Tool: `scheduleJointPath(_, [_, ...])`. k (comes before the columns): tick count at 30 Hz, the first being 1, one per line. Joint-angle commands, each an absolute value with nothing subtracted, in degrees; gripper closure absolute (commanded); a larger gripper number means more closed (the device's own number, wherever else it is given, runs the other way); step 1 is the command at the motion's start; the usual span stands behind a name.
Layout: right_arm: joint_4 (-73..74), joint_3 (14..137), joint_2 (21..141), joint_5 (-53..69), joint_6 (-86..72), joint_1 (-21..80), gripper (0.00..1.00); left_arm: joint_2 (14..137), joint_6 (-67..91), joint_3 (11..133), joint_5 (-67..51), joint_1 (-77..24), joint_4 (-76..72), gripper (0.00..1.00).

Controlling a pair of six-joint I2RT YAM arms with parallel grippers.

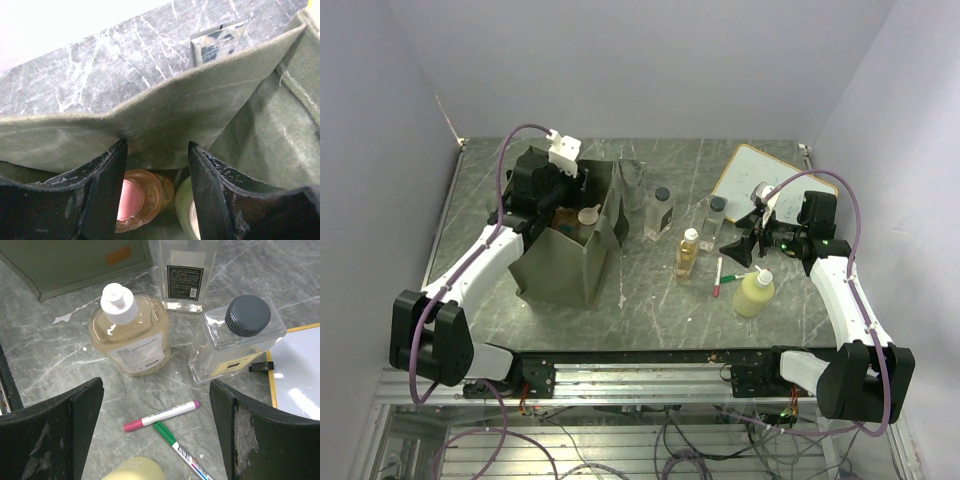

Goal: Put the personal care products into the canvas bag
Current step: Place the care product in the canvas bag.

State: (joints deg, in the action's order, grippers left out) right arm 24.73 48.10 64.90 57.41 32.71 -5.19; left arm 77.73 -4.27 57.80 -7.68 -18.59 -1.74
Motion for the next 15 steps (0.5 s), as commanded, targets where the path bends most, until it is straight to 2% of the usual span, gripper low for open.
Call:
scheduleJointPath(1, [24.6, 47.5, 64.6, 58.0, 33.4, -5.5, 0.13, 75.8, -5.8, 61.5, -6.4, -19.0, 0.3, 0.36])
scheduleJointPath(15, [21.5, 48.3, 63.3, 53.4, 28.7, -5.5, 0.13, 72.8, -7.9, 67.3, -2.8, -19.0, 9.5, 0.21])
